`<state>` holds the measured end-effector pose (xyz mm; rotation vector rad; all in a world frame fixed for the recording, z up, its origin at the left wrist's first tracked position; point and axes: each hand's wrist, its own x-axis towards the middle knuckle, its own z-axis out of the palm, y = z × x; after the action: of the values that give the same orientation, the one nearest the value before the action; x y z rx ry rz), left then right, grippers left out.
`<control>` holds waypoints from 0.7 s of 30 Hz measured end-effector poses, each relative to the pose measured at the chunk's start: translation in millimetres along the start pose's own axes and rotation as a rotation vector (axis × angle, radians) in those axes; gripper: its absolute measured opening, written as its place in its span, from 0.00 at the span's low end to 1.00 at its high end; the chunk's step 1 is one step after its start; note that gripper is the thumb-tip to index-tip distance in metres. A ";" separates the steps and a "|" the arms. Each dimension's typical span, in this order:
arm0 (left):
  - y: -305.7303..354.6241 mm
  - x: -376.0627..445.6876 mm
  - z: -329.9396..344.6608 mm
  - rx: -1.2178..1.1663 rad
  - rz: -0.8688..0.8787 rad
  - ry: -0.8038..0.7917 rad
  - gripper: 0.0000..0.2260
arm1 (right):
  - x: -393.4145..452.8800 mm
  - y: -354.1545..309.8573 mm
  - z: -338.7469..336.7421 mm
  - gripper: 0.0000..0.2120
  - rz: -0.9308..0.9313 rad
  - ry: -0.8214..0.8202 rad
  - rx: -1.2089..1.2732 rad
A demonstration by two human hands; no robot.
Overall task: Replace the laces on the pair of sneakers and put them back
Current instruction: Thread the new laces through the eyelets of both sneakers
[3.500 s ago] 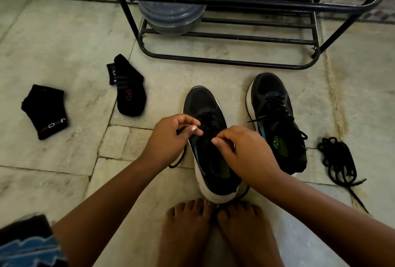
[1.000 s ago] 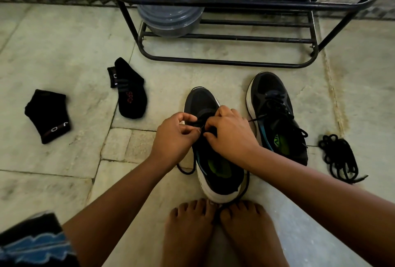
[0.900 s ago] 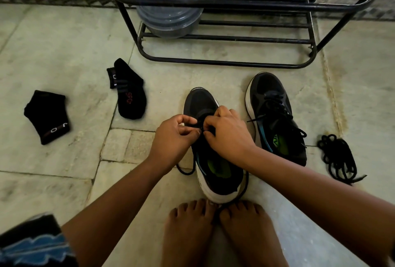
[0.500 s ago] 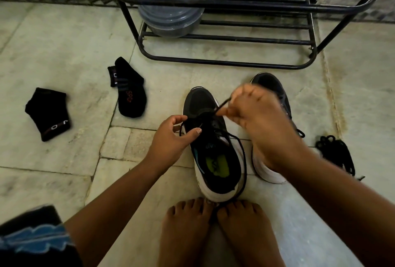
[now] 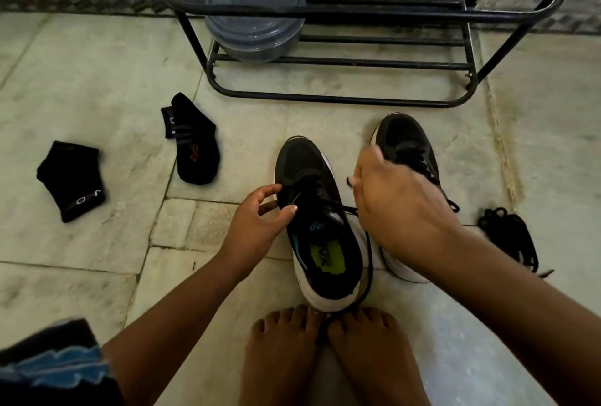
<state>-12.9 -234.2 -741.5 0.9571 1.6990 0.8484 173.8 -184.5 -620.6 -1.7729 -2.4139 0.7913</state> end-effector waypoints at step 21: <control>-8.7 6.1 1.0 0.005 0.032 0.018 0.21 | -24.6 -4.8 10.1 0.08 -0.499 -1.214 0.132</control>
<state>-15.1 -232.6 -751.9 0.9850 1.7060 0.8760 174.7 -211.5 -621.0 -0.5083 -3.0044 2.2867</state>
